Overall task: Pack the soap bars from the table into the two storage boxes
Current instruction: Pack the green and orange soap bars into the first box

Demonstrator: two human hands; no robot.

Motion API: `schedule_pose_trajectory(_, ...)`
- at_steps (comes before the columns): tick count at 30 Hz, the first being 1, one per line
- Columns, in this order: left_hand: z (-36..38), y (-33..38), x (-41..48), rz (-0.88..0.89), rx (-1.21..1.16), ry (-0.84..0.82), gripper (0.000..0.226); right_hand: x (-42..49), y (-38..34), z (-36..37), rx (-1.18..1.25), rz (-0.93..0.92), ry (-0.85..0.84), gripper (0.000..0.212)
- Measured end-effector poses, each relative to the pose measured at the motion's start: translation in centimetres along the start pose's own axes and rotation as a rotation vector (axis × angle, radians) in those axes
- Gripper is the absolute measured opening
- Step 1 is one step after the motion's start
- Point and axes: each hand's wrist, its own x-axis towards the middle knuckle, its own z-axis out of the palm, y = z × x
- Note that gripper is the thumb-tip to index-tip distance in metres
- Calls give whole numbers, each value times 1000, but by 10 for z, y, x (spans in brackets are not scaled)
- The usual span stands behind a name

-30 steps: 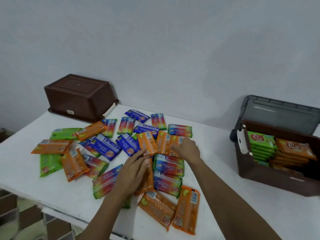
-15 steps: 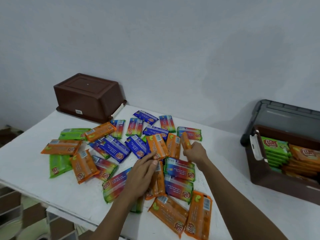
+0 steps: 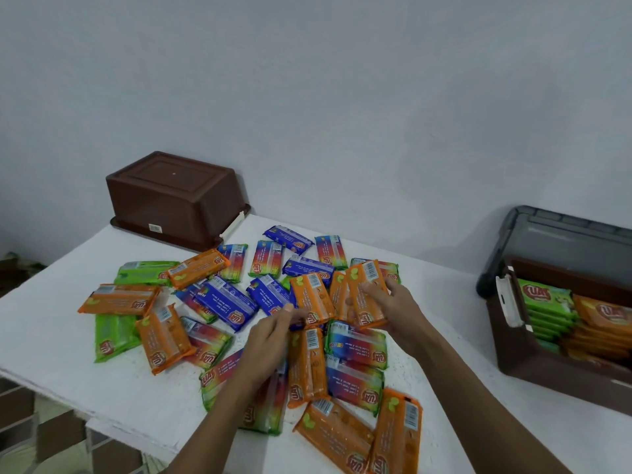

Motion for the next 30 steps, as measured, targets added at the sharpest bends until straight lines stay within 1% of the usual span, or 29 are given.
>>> schedule_pose_trajectory(2, -6, 4, 10, 10, 47, 71, 42, 0, -3, 2, -48, -26, 16, 37)
schedule_pose_trajectory(4, -12, 8, 27, 23, 206, 168, 42, 0, -6, 3, -78, -42, 30, 39)
schedule_pose_trajectory(6, -18, 16, 48, 59, 391, 226, 45, 0, -9, 3, -80, -44, 35, 38)
schedule_pose_trajectory(8, -22, 21, 72, 46, 538, 217, 50, -1, -11, 4, -81, -46, 44, 38)
schedule_pose_trajectory(9, -23, 23, 82, 8, 613, 194, 54, -1, -12, 5, -83, -48, 49, 37)
schedule_pose_trajectory(11, -23, 24, 101, -87, 751, 129, 68, -1, -14, 5, -84, -49, 59, 36)
schedule_pose_trajectory(12, -23, 24, 109, -130, 781, 100, 78, -1, -15, 5, -83, -48, 64, 36)
schedule_pose_trajectory(14, -21, 25, 121, -187, 778, 67, 93, -2, -16, 4, -80, -50, 72, 32)
schedule_pose_trajectory(15, -21, 27, 125, -226, 758, 49, 94, -2, -17, 3, -79, -52, 75, 30)
schedule_pose_trajectory(17, -19, 32, 132, -297, 687, -1, 91, -2, -17, 1, -75, -53, 76, 29)
schedule_pose_trajectory(20, -18, 32, 141, -352, 539, -31, 94, 1, -16, -2, -76, -38, 88, 32)
schedule_pose_trajectory(22, -20, 29, 147, -366, 400, -26, 87, 3, -14, -4, -85, -26, 93, 35)
schedule_pose_trajectory(24, -20, 29, 152, -387, 293, -49, 68, 6, -13, -5, -84, -16, 93, 35)
schedule_pose_trajectory(26, -20, 29, 157, -389, 305, -123, 52, 9, -11, -6, -75, -8, 90, 34)
schedule_pose_trajectory(28, -20, 32, 161, -412, 306, -199, 49, 12, -10, -6, -76, 2, 89, 33)
schedule_pose_trajectory(30, -19, 38, 164, -444, 294, -250, 57, 16, -9, -6, -80, 9, 90, 32)
